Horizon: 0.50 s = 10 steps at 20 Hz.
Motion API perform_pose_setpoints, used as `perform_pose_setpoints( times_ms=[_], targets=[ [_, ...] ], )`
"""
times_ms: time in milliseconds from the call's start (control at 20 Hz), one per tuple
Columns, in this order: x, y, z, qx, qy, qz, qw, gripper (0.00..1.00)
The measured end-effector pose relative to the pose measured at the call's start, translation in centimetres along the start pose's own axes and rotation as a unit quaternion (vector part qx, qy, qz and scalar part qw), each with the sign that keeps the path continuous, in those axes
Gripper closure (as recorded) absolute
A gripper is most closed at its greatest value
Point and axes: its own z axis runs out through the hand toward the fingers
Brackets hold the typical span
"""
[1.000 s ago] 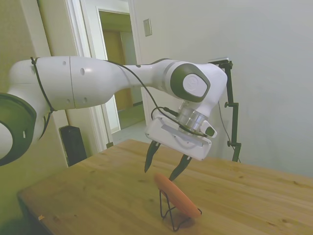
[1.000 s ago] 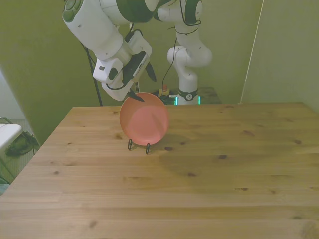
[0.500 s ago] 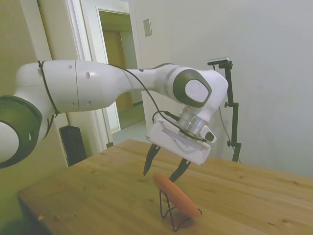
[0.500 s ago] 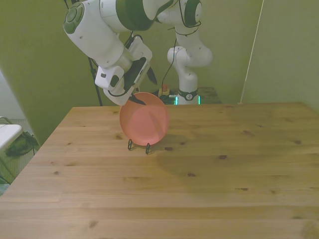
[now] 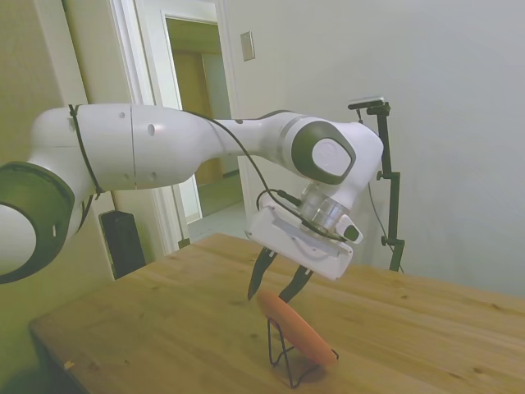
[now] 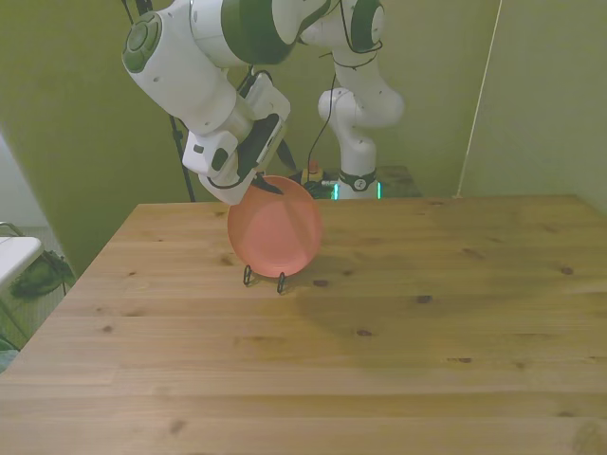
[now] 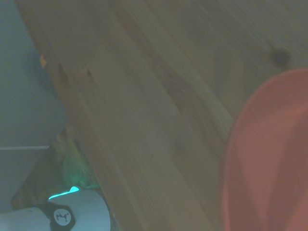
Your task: Unload the plate
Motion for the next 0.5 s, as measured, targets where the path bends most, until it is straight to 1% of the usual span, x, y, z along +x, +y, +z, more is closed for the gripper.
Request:
perform_pose_setpoints(
  times_ms=[500],
  targets=[
    [-0.6,1.6,-0.1,0.004,0.006,0.013,0.9999,1.0]
  ],
)
